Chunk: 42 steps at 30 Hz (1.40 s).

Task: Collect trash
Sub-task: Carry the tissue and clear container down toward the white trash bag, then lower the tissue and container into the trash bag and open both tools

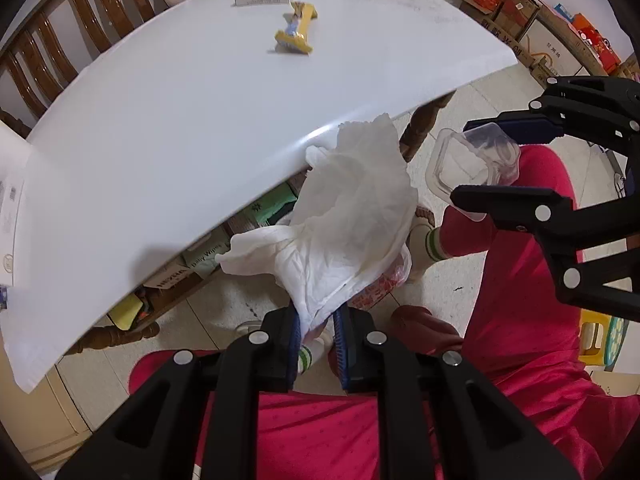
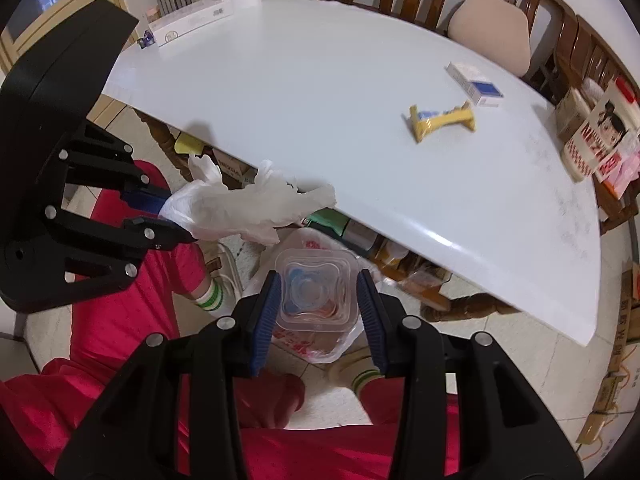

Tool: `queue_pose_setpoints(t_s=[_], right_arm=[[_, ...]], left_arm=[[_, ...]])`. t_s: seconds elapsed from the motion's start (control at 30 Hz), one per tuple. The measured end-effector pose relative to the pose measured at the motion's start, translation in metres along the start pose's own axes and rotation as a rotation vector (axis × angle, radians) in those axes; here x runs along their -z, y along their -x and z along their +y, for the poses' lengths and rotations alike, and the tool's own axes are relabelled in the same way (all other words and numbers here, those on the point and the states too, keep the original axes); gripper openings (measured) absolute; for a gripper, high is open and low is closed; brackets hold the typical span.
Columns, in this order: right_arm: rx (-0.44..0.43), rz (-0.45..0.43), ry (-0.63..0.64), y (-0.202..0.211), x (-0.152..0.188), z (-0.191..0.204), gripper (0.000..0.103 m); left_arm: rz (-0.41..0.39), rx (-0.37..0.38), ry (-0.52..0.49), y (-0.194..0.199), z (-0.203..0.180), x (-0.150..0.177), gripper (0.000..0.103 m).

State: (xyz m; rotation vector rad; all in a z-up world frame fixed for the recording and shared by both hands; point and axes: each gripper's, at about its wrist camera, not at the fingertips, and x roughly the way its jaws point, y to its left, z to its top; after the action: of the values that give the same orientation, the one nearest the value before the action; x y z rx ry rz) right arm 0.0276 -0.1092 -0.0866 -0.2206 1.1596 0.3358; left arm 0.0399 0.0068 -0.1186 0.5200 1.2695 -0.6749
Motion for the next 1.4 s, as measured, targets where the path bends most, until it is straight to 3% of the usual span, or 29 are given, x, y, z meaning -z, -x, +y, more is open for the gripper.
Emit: queue_pose_setpoints(t_s=[0.5,0.93,1.4], right_arm=[[-0.014,0.077,-0.049,-0.054,0.022,-0.002,0.039],[-0.019,0.189,-0.132,-0.133,0.045,-0.016,0.039],[-0.019,0.303,-0.253,-0.221,0.059,-0.043,0.039]], left_arm=[[0.105,0.021,-0.002,-0.067,-0.005,0.016,0.015],[0.233,0.057,-0.007,-0.15,-0.009,0.025,0.015],[0.361,0.055,0.032,-0.231,0.001,0.015,0.015]])
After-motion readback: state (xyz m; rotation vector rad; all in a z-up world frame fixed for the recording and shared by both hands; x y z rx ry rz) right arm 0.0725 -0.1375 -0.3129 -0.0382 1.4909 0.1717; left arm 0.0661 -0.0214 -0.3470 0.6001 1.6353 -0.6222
